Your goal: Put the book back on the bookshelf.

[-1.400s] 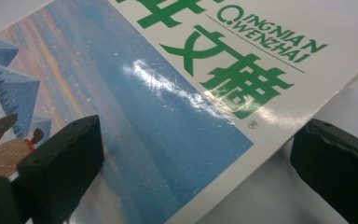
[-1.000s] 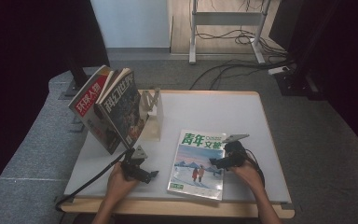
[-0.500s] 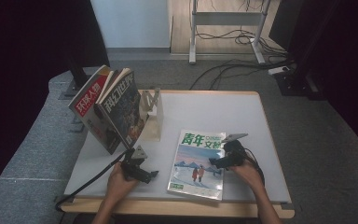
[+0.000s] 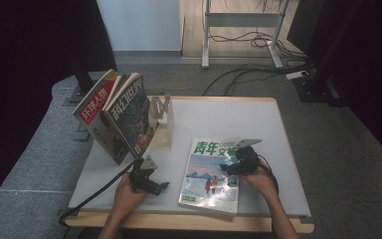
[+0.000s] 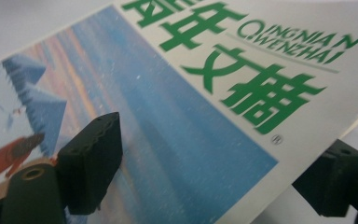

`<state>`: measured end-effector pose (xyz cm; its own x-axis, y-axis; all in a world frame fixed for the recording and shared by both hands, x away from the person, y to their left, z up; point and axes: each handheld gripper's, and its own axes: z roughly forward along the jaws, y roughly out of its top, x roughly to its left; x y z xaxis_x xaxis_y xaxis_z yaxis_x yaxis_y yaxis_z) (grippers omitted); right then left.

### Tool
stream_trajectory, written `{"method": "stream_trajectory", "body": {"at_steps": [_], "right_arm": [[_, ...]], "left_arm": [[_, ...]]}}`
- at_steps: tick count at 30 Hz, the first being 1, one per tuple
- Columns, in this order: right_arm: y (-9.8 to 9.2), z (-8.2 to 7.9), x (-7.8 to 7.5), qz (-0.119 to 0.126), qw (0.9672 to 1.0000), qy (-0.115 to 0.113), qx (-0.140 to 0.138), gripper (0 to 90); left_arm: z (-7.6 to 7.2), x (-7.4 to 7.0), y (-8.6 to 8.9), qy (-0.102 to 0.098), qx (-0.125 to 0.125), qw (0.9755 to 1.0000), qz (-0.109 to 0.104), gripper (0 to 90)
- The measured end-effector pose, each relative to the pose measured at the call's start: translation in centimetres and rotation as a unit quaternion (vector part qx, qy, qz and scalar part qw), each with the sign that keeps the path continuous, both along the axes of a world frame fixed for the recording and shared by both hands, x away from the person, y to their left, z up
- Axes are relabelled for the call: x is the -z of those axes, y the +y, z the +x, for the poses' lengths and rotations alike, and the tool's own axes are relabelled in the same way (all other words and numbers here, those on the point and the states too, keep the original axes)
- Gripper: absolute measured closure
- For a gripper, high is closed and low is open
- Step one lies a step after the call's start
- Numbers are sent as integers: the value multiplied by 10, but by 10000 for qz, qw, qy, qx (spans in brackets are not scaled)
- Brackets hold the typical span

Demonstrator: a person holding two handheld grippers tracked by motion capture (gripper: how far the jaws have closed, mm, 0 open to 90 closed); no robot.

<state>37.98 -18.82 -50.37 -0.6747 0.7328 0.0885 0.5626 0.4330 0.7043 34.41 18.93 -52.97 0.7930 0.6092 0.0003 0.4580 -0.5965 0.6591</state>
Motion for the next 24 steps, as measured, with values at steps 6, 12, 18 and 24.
{"method": "stream_trajectory", "body": {"at_steps": [6, 12, 18, 24], "right_arm": [[-1, 9, -4, 38, 9999, -38, 144, 327], [-6, 13, -11, 166, 9993, -181, 271, 609], [-7, 13, -18, 321, 9987, -164, 353, 785], [-6, 9, -25, 461, 9983, -173, 310, 847]], "left_arm": [[0, 0, 0, -1, 1, 10000, 1, 0], [0, 0, 0, 0, -2, 10000, -1, 0], [-2, -1, 0, -7, -18, 10000, -18, 17], [-6, -1, 0, -71, -2, 10000, -58, 63]]}}
